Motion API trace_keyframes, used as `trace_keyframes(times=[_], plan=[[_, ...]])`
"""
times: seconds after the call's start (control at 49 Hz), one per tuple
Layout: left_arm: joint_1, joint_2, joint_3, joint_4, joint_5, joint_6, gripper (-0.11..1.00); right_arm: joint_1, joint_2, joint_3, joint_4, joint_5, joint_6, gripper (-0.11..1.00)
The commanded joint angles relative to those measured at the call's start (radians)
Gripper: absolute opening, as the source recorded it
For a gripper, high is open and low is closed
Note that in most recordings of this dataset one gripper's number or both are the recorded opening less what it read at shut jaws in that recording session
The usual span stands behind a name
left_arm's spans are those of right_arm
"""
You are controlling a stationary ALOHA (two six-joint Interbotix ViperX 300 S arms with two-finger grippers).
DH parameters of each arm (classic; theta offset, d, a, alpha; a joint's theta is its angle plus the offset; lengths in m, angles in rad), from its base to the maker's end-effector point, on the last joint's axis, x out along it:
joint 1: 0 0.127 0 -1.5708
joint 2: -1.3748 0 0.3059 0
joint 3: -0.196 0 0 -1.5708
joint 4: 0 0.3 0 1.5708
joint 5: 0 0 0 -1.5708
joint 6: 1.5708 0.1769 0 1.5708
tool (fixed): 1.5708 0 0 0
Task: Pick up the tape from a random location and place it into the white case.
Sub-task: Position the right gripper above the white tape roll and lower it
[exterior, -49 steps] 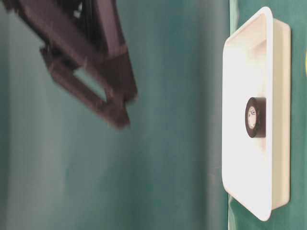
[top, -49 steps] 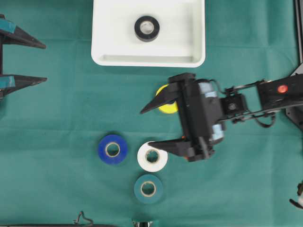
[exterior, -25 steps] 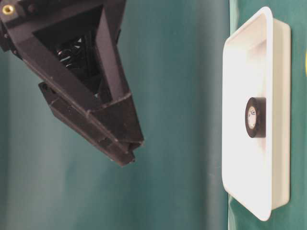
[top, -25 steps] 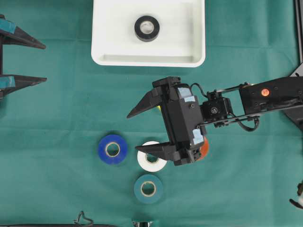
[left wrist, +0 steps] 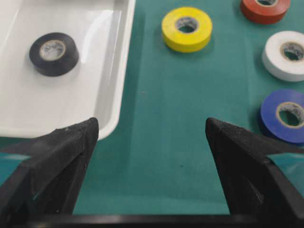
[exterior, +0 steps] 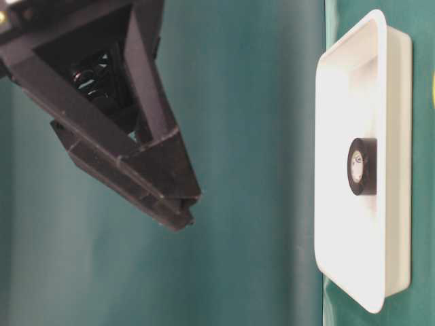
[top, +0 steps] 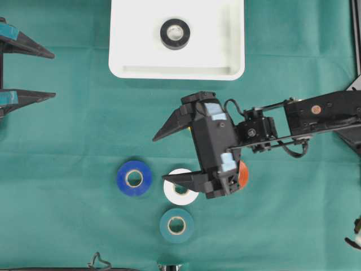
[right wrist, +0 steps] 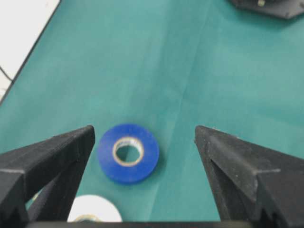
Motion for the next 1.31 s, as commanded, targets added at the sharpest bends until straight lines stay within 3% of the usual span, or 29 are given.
trace_keyframes(times=[0.0,0.326,0.632,1.285], plan=[[0.003,0.006,-0.012,-0.002,-0.005,-0.002,0.96,0.005,0.003,-0.054,0.003,0.077,0.028,0.93],[0.003,0.006,-0.012,-0.002,-0.005,-0.002,0.96,0.009,0.097,-0.196,0.002,0.393,0.112,0.93],[0.003,0.006,-0.012,0.000,-0.005,-0.002,0.96,0.025,0.150,-0.281,0.000,0.620,0.140,0.93],[0.003,0.006,-0.012,-0.002,-0.005,-0.002,0.96,0.026,0.158,-0.291,-0.009,0.624,0.138,0.93]])
